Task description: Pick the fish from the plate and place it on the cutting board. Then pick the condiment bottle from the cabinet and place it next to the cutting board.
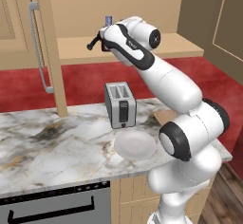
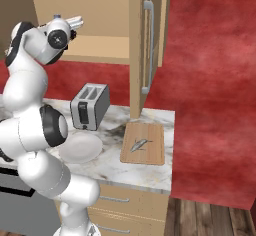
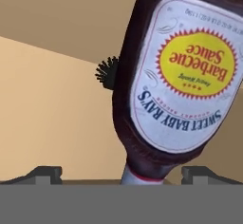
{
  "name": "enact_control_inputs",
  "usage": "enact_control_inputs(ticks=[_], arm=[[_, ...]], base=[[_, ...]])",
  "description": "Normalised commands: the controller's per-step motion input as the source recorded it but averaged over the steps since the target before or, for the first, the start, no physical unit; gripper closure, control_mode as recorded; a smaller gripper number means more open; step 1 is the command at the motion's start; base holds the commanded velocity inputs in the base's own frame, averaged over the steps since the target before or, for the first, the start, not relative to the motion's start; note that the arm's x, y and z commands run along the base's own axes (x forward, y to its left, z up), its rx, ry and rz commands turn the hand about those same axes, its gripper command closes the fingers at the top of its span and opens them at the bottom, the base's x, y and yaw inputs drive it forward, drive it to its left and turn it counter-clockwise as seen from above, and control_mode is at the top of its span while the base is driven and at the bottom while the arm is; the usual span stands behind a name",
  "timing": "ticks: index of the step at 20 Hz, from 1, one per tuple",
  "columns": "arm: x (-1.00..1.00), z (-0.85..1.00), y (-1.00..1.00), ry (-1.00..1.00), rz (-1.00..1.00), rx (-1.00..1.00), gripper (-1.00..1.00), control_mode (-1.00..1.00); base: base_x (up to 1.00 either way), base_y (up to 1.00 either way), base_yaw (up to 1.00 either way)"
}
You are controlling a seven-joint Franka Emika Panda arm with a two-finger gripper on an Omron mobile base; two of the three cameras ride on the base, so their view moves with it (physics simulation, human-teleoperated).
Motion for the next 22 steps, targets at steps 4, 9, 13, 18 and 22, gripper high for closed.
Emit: enact_control_inputs(ticks=[4,9,13,18,22], arm=[[-0.01,0.07,0.12,0.04,0.0,0.0,-1.0,-1.0],[-0.03,0.04,0.2,0.02,0.0,0.0,-1.0,-1.0],[-0.04,0.02,0.25,0.01,0.0,0.0,-1.0,-1.0],[-0.11,0.04,0.22,0.0,0.0,0.0,-1.0,-1.0],[-0.23,0.09,0.08,0.0,0.0,0.0,-1.0,-1.0]], base=[[0.0,0.0,0.0],[0.0,0.0,0.0],[0.0,0.0,0.0],[0.0,0.0,0.0],[0.0,0.0,0.0]])
